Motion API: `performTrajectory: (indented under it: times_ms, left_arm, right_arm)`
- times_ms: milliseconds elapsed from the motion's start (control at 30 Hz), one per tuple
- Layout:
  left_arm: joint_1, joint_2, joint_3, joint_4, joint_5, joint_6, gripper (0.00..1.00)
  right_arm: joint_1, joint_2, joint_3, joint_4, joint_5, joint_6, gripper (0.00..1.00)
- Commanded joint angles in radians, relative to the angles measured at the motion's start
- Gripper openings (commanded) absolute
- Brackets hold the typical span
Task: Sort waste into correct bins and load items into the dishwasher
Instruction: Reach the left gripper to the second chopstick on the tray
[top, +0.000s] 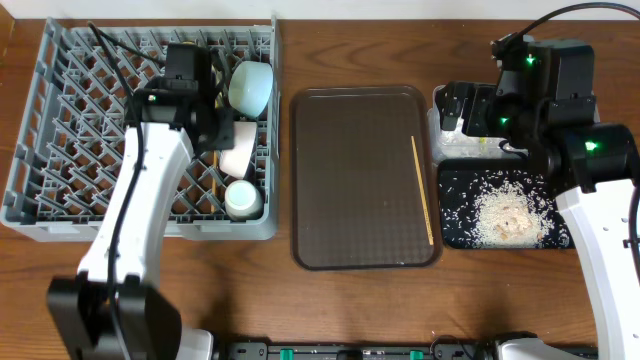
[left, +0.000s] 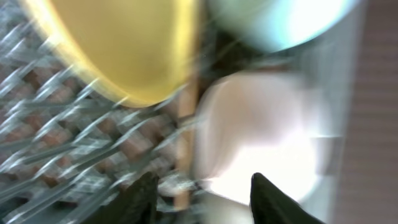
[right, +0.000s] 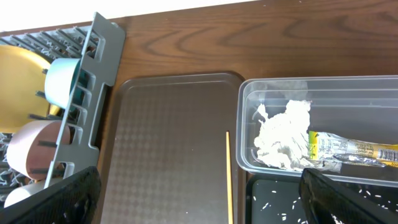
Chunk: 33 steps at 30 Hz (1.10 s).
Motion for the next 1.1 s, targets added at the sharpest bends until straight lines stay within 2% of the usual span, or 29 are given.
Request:
performTrajectory:
  times_ms: [0,267,467,700,1067]
  left_arm:
    - [-0.091,-0.046,0.034,0.014,0.204,-0.103,0.46]
    - [-0.354,0.083,0.021,0.118,0.174,-0.335,0.47]
    - [-0.465,0.249,0.021,0.200,0.143,-0.521,0.47]
    - [-0.546,0.341,0.021,0.332,0.184,-0.597,0.47]
    - [-0.652,0.462,0.021,0.513,0.062,-0.599,0.47]
  right_arm:
    - [-0.006,0.001,0.003,-0.002,0.005,0.009,0.99]
    - [-0.006,0.001,0.003,-0.002,0.005,0.009,0.99]
    - [-0.006,0.001,0.003,-0.002,0.005,0.009,0.99]
    - [-0.006,0.001,0.003,-0.002,0.005,0.009,0.99]
    - [-0.006,0.001,0.003,-0.002,0.005,0.009,0.99]
